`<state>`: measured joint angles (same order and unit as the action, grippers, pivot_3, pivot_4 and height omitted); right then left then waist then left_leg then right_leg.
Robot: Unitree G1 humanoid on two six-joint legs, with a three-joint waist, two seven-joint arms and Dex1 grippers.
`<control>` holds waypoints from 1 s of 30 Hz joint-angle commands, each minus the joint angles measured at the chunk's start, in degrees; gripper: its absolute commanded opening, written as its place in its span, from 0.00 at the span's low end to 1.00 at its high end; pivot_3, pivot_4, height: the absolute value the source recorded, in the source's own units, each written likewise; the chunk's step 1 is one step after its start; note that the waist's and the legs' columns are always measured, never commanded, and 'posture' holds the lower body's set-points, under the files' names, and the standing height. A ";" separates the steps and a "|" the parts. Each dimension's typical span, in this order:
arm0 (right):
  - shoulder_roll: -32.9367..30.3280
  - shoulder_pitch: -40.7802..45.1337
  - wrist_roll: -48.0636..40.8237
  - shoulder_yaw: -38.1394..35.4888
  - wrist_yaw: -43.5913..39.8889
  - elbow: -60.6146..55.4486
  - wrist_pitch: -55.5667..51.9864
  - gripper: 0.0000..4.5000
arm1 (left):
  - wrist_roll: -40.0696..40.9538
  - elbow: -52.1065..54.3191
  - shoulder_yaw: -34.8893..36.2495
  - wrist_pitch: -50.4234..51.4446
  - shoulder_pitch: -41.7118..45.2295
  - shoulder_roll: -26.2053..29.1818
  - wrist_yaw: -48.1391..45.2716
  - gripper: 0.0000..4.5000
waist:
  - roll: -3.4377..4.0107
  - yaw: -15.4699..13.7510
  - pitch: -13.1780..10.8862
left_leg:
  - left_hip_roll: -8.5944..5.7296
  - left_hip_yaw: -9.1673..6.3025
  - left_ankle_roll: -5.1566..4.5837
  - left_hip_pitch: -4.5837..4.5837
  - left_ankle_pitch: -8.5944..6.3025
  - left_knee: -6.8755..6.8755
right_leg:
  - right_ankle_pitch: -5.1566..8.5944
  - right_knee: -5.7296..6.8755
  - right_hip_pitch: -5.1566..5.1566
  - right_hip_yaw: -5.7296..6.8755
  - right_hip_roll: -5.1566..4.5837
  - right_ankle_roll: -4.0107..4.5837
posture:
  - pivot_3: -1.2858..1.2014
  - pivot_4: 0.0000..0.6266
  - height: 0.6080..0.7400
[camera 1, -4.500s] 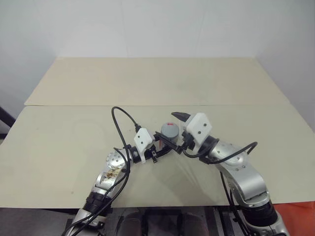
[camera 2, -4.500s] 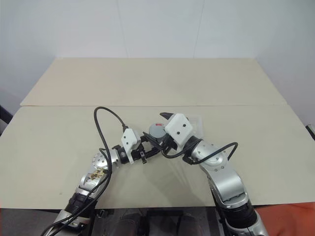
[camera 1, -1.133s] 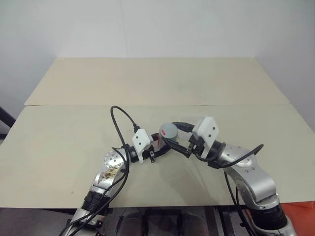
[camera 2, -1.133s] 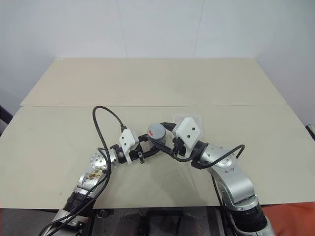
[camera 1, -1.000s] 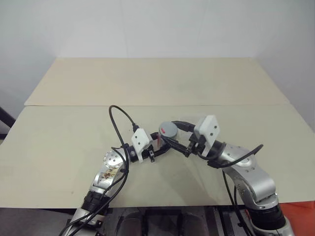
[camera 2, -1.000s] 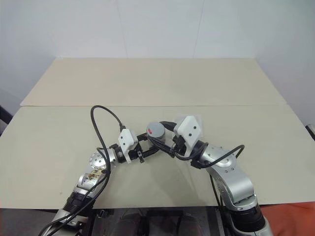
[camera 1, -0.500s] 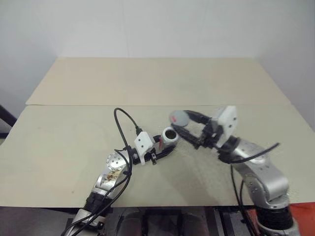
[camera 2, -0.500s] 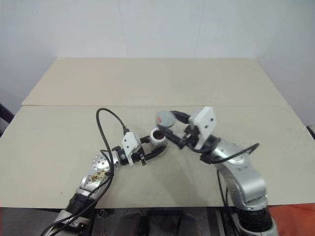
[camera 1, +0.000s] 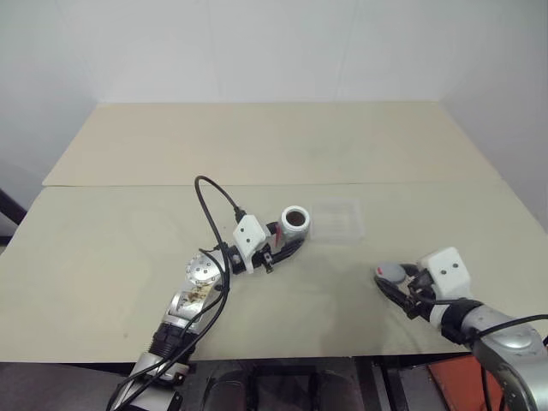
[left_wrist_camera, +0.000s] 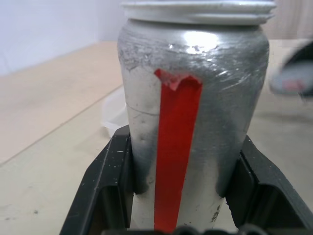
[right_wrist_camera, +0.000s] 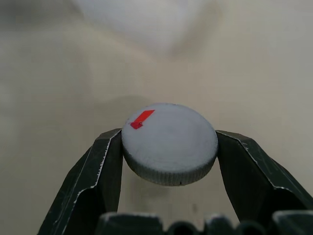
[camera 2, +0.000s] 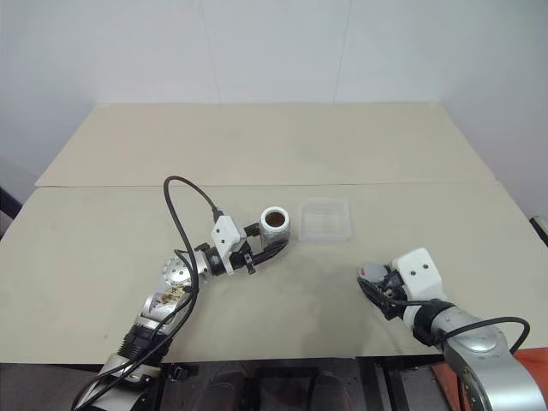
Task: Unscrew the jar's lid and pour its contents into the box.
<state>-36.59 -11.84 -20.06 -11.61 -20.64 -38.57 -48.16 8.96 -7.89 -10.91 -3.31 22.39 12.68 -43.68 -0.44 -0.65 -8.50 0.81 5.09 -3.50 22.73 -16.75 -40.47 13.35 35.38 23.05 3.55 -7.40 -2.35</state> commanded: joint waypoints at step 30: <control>-5.43 10.53 -6.56 -12.22 -3.21 -19.53 -8.81 1.00 | -18.19 -31.99 -2.36 -17.83 22.96 -2.60 15.34 0.47 | -0.04 -0.77 0.00 | -0.09 -0.07 -0.13 0.27 -0.07 -0.26 | -0.05 -0.18 0.00 0.18 0.00 -0.09 | 0.52 0.24 1.00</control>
<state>-42.30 -1.78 -26.08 -23.02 -24.59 -55.28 -58.09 -6.56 -37.29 -12.25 -17.52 42.19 10.73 -31.72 -0.48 -1.43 -8.49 0.71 5.01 -3.63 23.04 -16.82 -40.73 13.29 35.21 23.08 3.75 -7.40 -2.46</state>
